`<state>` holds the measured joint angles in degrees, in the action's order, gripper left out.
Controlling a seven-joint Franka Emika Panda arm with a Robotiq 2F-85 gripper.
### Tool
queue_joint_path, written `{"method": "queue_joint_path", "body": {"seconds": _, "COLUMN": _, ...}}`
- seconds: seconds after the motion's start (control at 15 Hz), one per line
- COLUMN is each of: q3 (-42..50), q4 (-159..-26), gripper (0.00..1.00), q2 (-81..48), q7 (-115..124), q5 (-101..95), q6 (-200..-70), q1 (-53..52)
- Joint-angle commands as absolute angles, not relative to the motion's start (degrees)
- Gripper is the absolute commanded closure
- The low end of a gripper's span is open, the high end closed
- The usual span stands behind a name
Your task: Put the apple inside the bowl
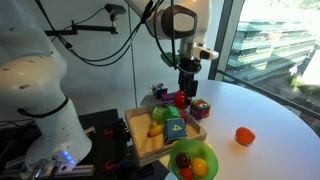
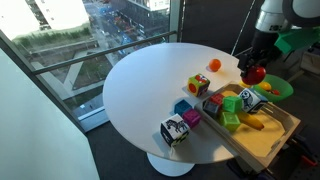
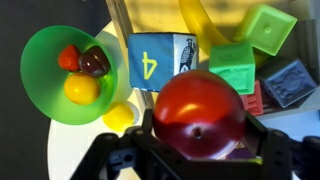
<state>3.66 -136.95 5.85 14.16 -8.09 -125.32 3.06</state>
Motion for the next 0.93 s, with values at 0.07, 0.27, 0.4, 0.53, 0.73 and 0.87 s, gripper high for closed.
{"method": "queue_joint_path", "body": {"seconds": 0.07, "q3": 5.40, "q4": -139.83, "gripper": 0.42, "q2": 9.76, "q7": 15.54, "q5": -7.47, "q6": -126.90, "q1": 6.21}}
{"method": "queue_joint_path", "body": {"seconds": 0.27, "q3": 6.38, "q4": -140.60, "gripper": 0.42, "q2": 10.43, "q7": 17.25, "q5": -8.62, "q6": -128.15, "q1": 8.36}}
{"method": "queue_joint_path", "body": {"seconds": 0.4, "q3": 7.00, "q4": -141.02, "gripper": 0.42, "q2": 10.76, "q7": 18.55, "q5": -9.10, "q6": -129.16, "q1": 9.71}}
{"method": "queue_joint_path", "body": {"seconds": 0.53, "q3": 7.58, "q4": -141.43, "gripper": 0.42, "q2": 11.00, "q7": 19.54, "q5": -9.10, "q6": -130.83, "q1": 10.96}}
{"method": "queue_joint_path", "body": {"seconds": 0.73, "q3": 8.03, "q4": -141.67, "gripper": 0.42, "q2": 11.13, "q7": 20.54, "q5": -9.08, "q6": -132.60, "q1": 12.16}}
{"method": "queue_joint_path", "body": {"seconds": 0.87, "q3": 8.05, "q4": -141.74, "gripper": 0.42, "q2": 11.24, "q7": 20.76, "q5": -8.68, "q6": -133.44, "q1": 12.48}}
